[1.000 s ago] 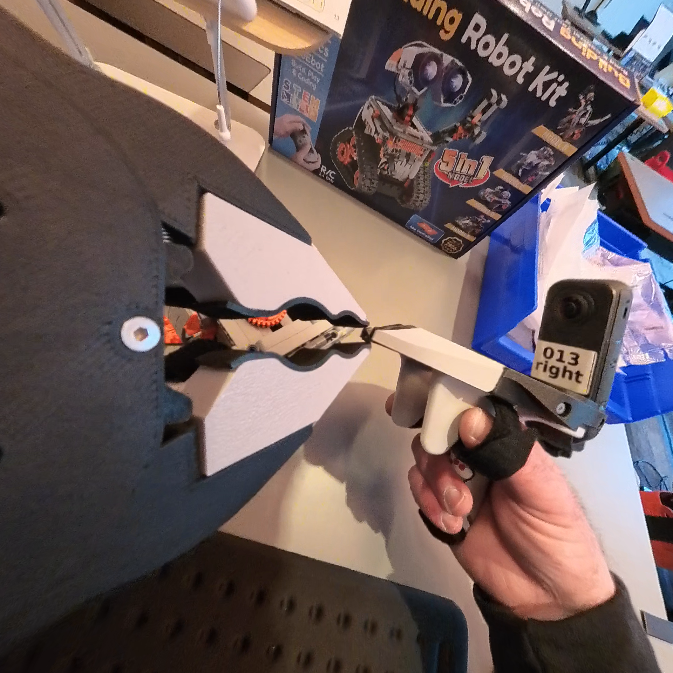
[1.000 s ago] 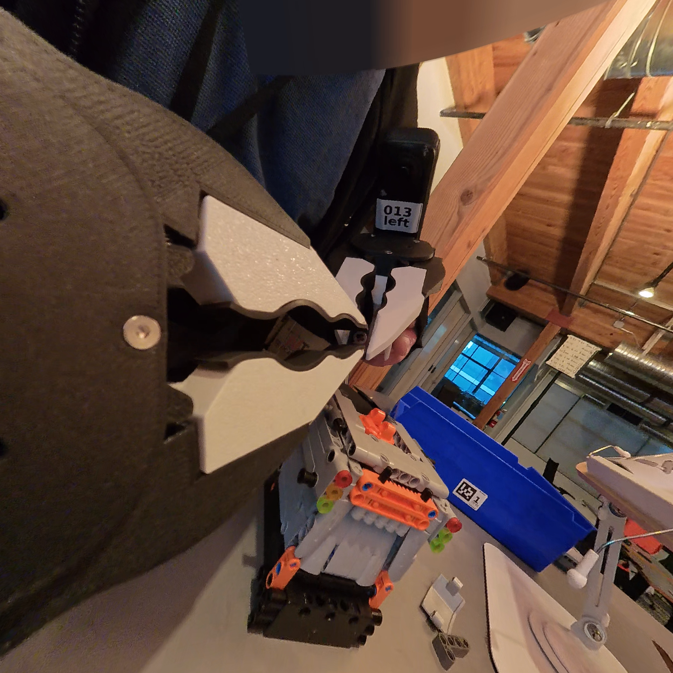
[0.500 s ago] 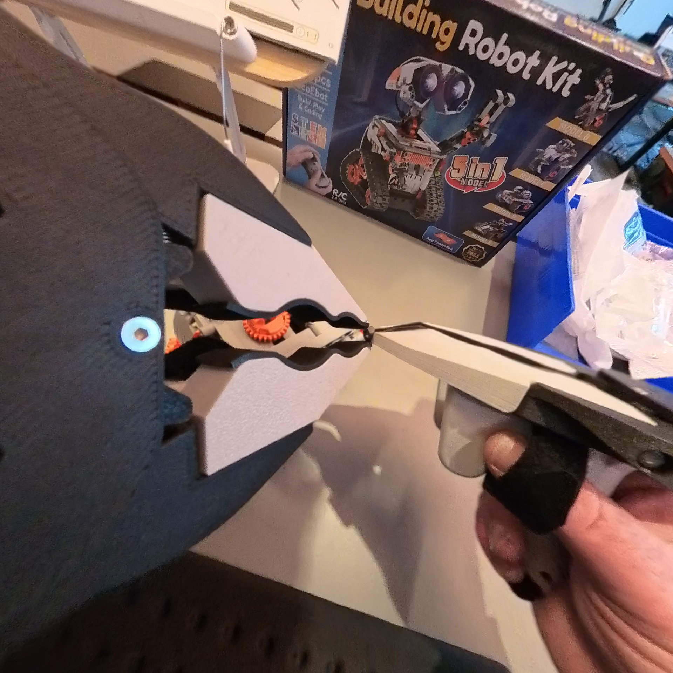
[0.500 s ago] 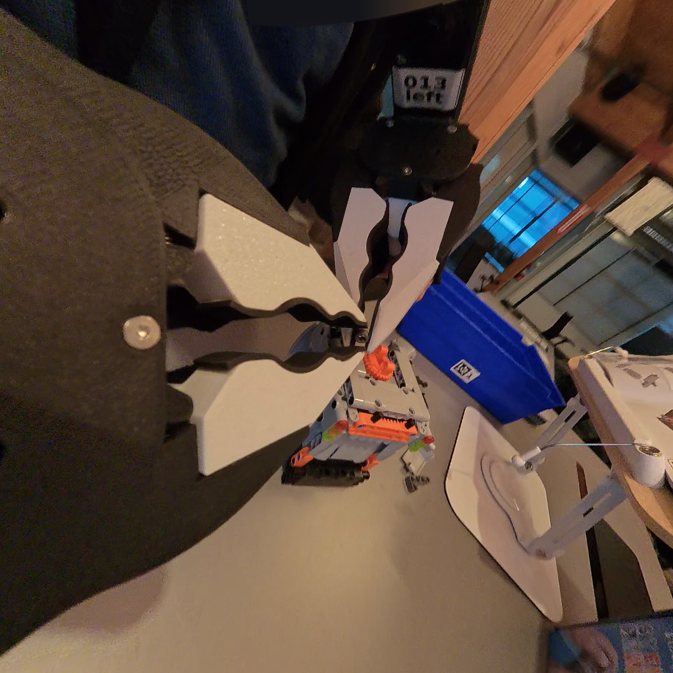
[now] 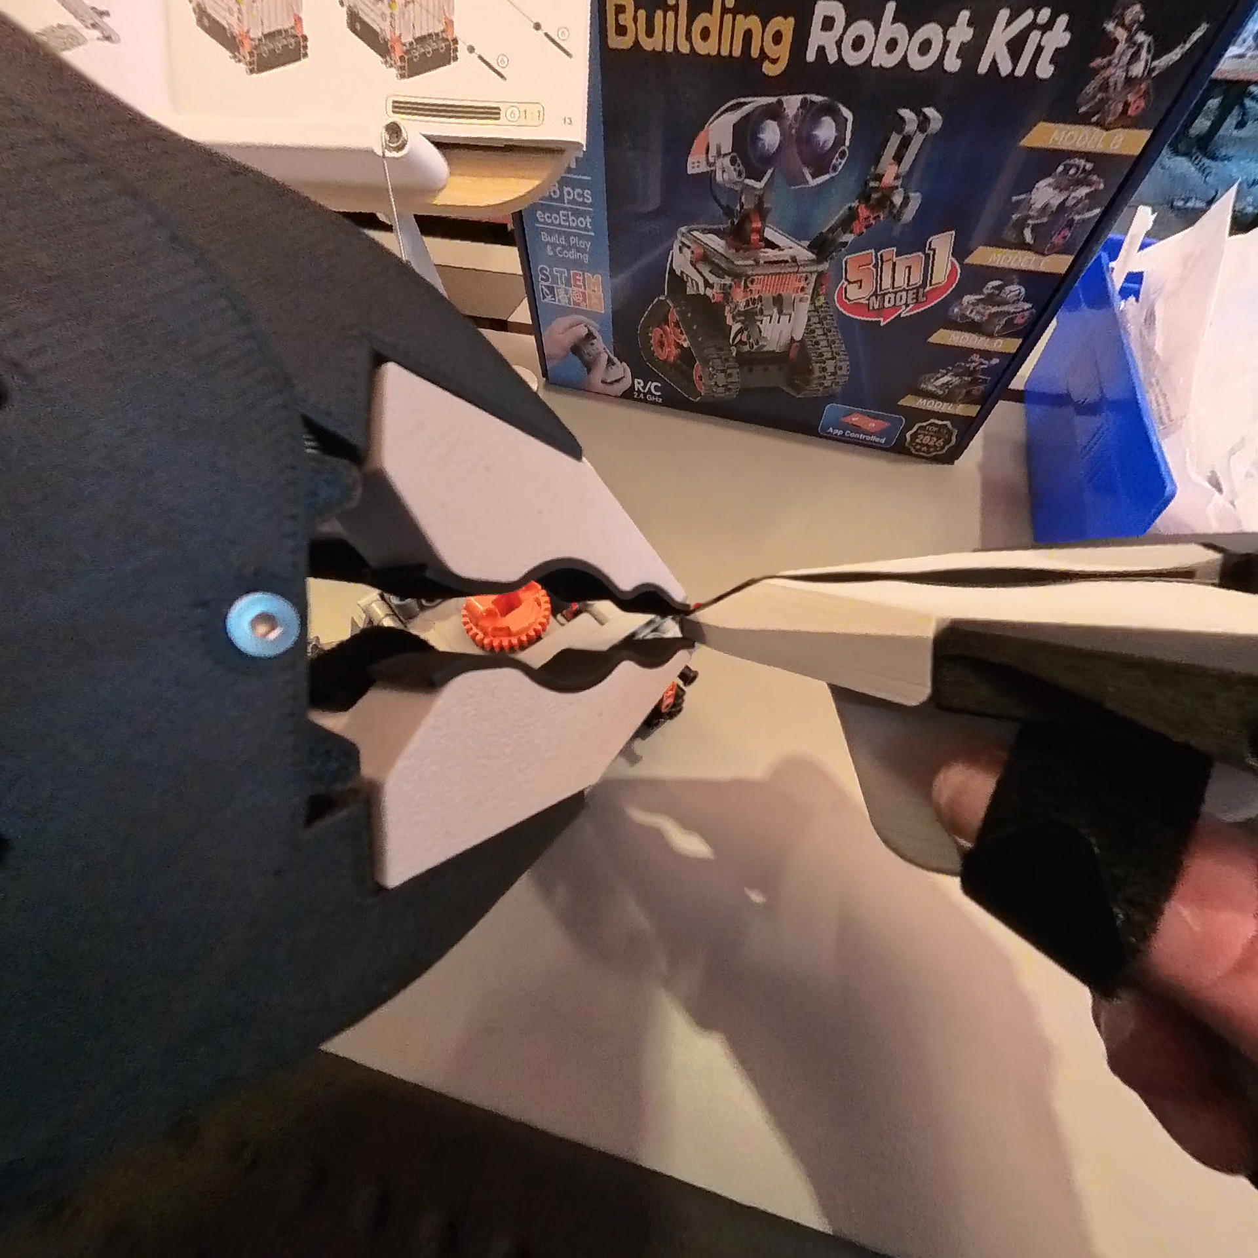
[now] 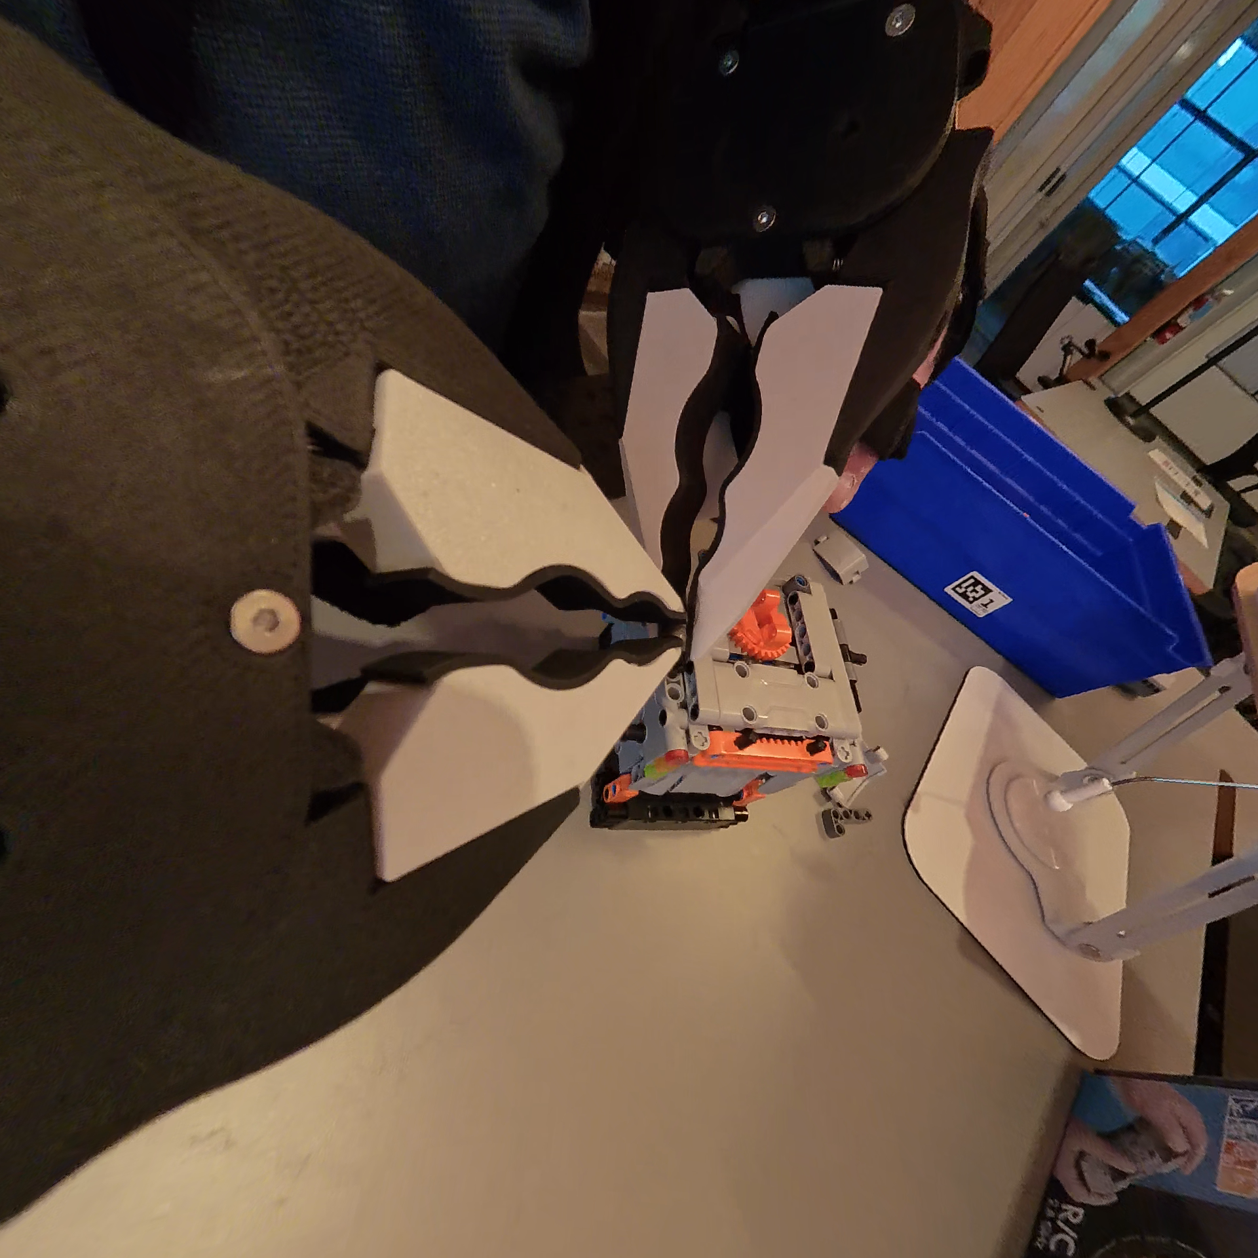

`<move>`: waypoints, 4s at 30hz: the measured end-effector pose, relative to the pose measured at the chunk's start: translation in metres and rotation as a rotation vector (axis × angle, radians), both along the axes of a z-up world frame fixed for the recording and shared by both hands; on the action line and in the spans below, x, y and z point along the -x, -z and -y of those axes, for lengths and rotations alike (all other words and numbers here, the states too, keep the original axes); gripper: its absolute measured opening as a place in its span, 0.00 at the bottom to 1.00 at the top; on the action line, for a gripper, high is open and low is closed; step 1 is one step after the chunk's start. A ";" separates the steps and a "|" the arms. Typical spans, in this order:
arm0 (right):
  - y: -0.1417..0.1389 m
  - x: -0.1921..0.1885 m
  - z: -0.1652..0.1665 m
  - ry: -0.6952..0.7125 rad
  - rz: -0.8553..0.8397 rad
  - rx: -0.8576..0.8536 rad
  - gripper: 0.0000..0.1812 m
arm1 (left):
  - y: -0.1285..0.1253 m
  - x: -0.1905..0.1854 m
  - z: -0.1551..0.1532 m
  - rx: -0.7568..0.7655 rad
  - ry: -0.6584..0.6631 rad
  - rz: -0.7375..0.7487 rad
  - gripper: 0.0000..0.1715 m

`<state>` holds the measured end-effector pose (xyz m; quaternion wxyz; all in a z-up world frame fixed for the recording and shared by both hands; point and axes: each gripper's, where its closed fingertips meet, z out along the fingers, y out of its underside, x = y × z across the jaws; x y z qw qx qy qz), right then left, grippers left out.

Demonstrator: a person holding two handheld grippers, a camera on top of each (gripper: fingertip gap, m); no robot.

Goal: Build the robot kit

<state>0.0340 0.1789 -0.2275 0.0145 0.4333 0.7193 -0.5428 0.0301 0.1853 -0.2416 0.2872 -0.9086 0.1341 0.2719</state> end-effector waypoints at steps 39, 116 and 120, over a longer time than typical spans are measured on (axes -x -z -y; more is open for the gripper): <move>-0.002 0.006 -0.003 -0.012 0.085 0.444 0.00 | -0.001 0.006 -0.003 -0.038 -0.015 0.026 0.02; 0.024 0.011 0.004 -0.221 -0.083 0.127 0.00 | 0.016 -0.005 0.056 -0.072 -0.034 0.365 0.19; 0.026 0.010 0.007 -0.251 -0.109 0.087 0.00 | 0.015 -0.006 0.055 -0.089 -0.034 0.372 0.17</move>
